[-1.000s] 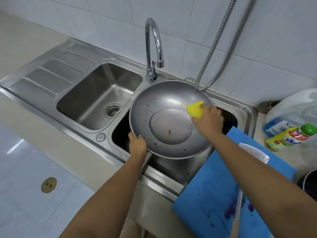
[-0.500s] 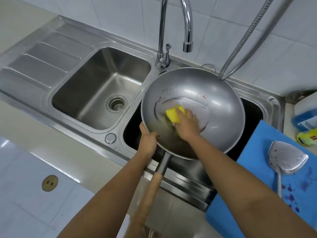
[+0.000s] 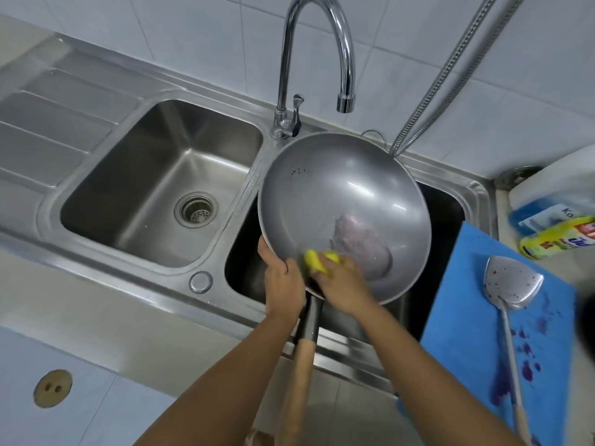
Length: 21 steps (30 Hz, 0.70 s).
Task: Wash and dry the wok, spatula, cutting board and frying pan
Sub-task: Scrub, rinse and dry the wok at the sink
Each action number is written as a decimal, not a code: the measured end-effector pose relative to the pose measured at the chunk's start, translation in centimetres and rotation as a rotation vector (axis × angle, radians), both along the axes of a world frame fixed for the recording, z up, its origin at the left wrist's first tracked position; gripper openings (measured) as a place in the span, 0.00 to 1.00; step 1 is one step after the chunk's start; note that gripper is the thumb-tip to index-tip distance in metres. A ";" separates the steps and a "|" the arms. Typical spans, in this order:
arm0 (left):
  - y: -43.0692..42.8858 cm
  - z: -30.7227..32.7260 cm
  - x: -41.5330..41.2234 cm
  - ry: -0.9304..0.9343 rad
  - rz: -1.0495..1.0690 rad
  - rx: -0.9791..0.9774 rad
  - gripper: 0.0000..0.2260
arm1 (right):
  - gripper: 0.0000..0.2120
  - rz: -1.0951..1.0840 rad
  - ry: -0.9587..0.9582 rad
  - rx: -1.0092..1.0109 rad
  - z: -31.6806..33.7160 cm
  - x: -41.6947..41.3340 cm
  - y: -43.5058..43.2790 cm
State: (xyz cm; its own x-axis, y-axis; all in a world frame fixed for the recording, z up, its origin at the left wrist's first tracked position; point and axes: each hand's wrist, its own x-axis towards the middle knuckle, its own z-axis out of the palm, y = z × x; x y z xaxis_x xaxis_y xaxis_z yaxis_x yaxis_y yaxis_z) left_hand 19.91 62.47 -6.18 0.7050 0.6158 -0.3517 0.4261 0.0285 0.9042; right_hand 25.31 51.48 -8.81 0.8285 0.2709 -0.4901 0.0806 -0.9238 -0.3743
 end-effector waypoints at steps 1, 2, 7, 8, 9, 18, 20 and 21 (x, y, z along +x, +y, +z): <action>0.0 -0.1 0.0 0.001 -0.001 0.003 0.29 | 0.25 -0.010 0.012 0.083 0.1 0.2 1.6; 0.0 -0.2 0.0 -0.005 -0.001 0.009 0.29 | 0.25 -0.024 0.029 0.157 0.4 0.6 3.1; 0.1 -0.8 0.4 -0.021 0.001 0.058 0.29 | 0.29 -0.098 0.066 0.284 1.1 4.6 6.4; 0.0 -0.9 0.4 -0.014 0.009 0.059 0.29 | 0.29 -0.094 0.076 0.284 1.2 4.8 6.4; -0.1 -0.7 0.4 -0.007 0.013 0.061 0.29 | 0.29 -0.075 0.101 0.291 1.1 4.7 6.2; -0.5 0.1 0.3 0.025 0.038 0.010 0.30 | 0.15 0.072 -0.105 -0.160 2.8 0.5 -8.2; -0.5 0.1 0.4 0.025 0.039 0.009 0.29 | 0.14 0.088 -0.164 -0.226 3.9 0.4 -9.9; -0.4 0.1 0.4 0.021 0.042 0.020 0.29 | 0.14 0.112 -0.144 -0.178 4.2 0.3 -9.9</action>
State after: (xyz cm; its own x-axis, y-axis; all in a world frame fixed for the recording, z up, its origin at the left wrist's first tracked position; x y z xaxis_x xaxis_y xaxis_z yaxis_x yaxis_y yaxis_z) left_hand 20.32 62.03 -6.10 0.6712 0.6516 -0.3534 0.4440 0.0284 0.8956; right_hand 25.58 41.57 -4.62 0.8630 0.2844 -0.4176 0.2264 -0.9566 -0.1836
